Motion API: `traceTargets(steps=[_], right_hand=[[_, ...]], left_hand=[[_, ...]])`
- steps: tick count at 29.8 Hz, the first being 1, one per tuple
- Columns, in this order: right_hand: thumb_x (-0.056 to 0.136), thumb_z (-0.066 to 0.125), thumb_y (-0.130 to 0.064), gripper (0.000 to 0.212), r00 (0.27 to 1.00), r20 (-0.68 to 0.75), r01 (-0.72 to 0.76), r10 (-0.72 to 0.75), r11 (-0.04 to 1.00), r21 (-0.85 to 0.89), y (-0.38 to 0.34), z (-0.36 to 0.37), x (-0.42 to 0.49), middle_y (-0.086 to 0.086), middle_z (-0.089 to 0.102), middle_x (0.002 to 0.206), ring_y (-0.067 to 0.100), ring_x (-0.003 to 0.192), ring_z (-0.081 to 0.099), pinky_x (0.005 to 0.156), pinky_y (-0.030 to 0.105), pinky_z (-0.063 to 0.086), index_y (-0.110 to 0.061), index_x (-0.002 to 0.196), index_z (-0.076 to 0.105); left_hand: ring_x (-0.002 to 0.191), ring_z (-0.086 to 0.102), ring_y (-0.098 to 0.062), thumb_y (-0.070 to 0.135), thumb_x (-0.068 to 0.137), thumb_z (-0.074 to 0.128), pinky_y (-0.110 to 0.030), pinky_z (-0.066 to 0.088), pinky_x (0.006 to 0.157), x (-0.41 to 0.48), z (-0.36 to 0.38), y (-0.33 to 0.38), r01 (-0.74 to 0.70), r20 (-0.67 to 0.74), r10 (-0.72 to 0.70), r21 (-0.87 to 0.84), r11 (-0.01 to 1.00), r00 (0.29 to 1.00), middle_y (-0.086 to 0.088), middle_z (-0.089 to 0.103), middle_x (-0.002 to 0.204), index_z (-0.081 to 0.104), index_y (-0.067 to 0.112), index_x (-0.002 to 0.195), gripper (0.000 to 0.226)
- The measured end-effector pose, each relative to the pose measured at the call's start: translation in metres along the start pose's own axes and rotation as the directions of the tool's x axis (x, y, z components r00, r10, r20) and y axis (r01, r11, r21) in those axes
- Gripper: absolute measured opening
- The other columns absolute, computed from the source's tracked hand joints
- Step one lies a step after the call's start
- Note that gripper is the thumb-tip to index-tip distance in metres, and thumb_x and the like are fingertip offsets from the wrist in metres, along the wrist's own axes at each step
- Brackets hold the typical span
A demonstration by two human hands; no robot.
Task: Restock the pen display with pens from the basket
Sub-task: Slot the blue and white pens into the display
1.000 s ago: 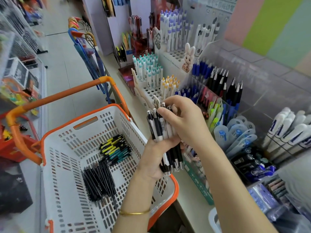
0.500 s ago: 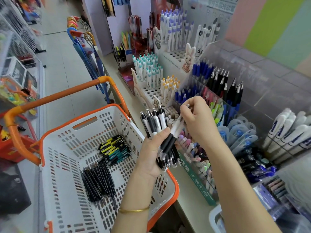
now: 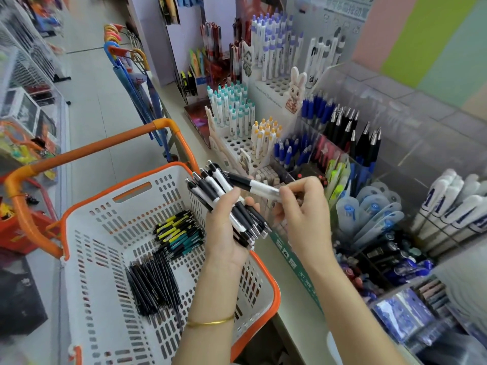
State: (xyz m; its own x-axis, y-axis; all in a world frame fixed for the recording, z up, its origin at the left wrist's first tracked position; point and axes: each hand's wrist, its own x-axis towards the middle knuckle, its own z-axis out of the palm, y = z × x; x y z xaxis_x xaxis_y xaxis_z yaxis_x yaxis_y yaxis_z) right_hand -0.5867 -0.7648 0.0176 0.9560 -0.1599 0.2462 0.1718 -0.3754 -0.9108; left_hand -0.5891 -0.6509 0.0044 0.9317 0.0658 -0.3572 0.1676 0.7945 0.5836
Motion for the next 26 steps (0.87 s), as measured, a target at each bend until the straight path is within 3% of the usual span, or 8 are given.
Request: traceTargets(steps=[3, 7, 10, 13, 16, 19, 23, 26], right_hand=[[0.097, 0.047, -0.008, 0.015, 0.965, 0.264, 0.001, 0.001, 1.0, -0.007, 0.002, -0.005, 0.0, 0.004, 0.059, 0.087, 0.017, 0.062, 0.063, 0.061, 0.033, 0.056, -0.02, 0.095, 0.056], [0.093, 0.037, -0.018, 0.022, 0.908, 0.419, 0.08, 0.003, 0.98, -0.18, -0.001, -0.001, 0.004, -0.01, 0.05, 0.09, 0.011, 0.072, 0.053, 0.064, 0.029, 0.044, -0.02, 0.106, 0.056], [0.096, 0.035, -0.028, 0.025, 0.892, 0.446, 0.02, 0.07, 0.981, -0.192, -0.001, 0.006, 0.0, -0.008, 0.056, 0.084, 0.009, 0.072, 0.052, 0.066, 0.036, 0.045, -0.018, 0.105, 0.055], [0.101, 0.039, -0.031, 0.027, 0.893, 0.44, 0.018, 0.098, 0.968, -0.252, 0.002, 0.009, -0.003, 0.007, 0.056, 0.078, 0.023, 0.07, 0.051, 0.069, 0.04, 0.045, -0.008, 0.095, 0.054], [0.101, 0.042, -0.016, 0.021, 0.886, 0.427, -0.205, 0.182, 0.979, 0.008, 0.003, 0.004, -0.001, 0.005, 0.05, 0.068, 0.017, 0.058, 0.044, 0.056, 0.025, 0.039, -0.007, 0.09, 0.056], [0.1, 0.041, -0.011, 0.013, 0.864, 0.431, -0.369, 0.259, 0.909, 0.192, 0.003, -0.004, 0.008, 0.001, 0.053, 0.068, 0.013, 0.056, 0.047, 0.051, 0.028, 0.04, -0.012, 0.096, 0.054], [0.095, 0.041, -0.006, 0.009, 0.857, 0.421, -0.395, 0.297, 0.903, 0.168, -0.005, -0.004, 0.018, 0.001, 0.045, 0.066, 0.01, 0.05, 0.04, 0.046, 0.026, 0.035, -0.012, 0.095, 0.048], [0.096, 0.052, -0.024, 0.021, 0.906, 0.338, -0.329, 0.254, 0.926, 0.186, -0.016, -0.001, 0.027, -0.003, 0.038, 0.057, 0.006, 0.041, 0.032, 0.039, 0.019, 0.027, -0.011, 0.082, 0.044]], left_hand=[[0.057, 0.06, -0.012, 0.016, 0.079, 0.066, -0.025, 0.051, 0.05, 0.002, -0.003, 0.007, -0.028, -0.044, 0.033, 0.111, 0.993, 0.998, -0.005, 0.058, 0.07, 0.057, -0.004, 0.126, 0.052], [0.06, 0.061, -0.014, 0.007, 0.087, 0.064, -0.029, 0.051, 0.053, 0.003, -0.004, 0.007, -0.036, -0.078, 0.059, 0.264, 0.964, 0.995, -0.011, 0.062, 0.079, 0.06, -0.004, 0.123, 0.037], [0.066, 0.065, -0.017, 0.007, 0.087, 0.064, -0.031, 0.052, 0.056, 0.004, -0.004, 0.005, -0.057, -0.069, 0.086, 0.345, 0.937, 0.994, -0.013, 0.065, 0.087, 0.064, 0.0, 0.115, 0.029], [0.066, 0.065, -0.02, 0.008, 0.087, 0.065, -0.03, 0.051, 0.054, 0.002, -0.006, 0.007, -0.046, -0.063, 0.075, 0.376, 0.926, 0.995, -0.007, 0.066, 0.073, 0.067, 0.004, 0.099, 0.013], [0.061, 0.064, -0.015, 0.007, 0.087, 0.064, -0.028, 0.054, 0.053, 0.0, -0.008, 0.01, -0.017, -0.039, 0.033, 0.339, 0.941, 0.999, -0.007, 0.065, 0.071, 0.066, 0.001, 0.102, 0.016], [0.056, 0.062, -0.013, 0.006, 0.085, 0.066, -0.026, 0.056, 0.057, -0.002, -0.008, 0.012, 0.007, 0.017, -0.014, 0.36, 0.933, 1.0, -0.007, 0.062, 0.065, 0.064, -0.002, 0.094, 0.012], [0.056, 0.062, -0.014, 0.006, 0.066, 0.078, -0.026, 0.054, 0.054, -0.004, -0.007, 0.012, 0.062, 0.116, -0.107, 0.338, 0.939, 0.987, -0.007, 0.059, 0.065, 0.058, 0.0, 0.093, 0.034], [0.057, 0.061, -0.015, 0.011, 0.07, 0.07, -0.026, 0.052, 0.054, -0.004, -0.008, 0.01, 0.069, 0.176, -0.15, 0.399, 0.914, 0.973, -0.006, 0.061, 0.065, 0.06, 0.002, 0.089, 0.024]])
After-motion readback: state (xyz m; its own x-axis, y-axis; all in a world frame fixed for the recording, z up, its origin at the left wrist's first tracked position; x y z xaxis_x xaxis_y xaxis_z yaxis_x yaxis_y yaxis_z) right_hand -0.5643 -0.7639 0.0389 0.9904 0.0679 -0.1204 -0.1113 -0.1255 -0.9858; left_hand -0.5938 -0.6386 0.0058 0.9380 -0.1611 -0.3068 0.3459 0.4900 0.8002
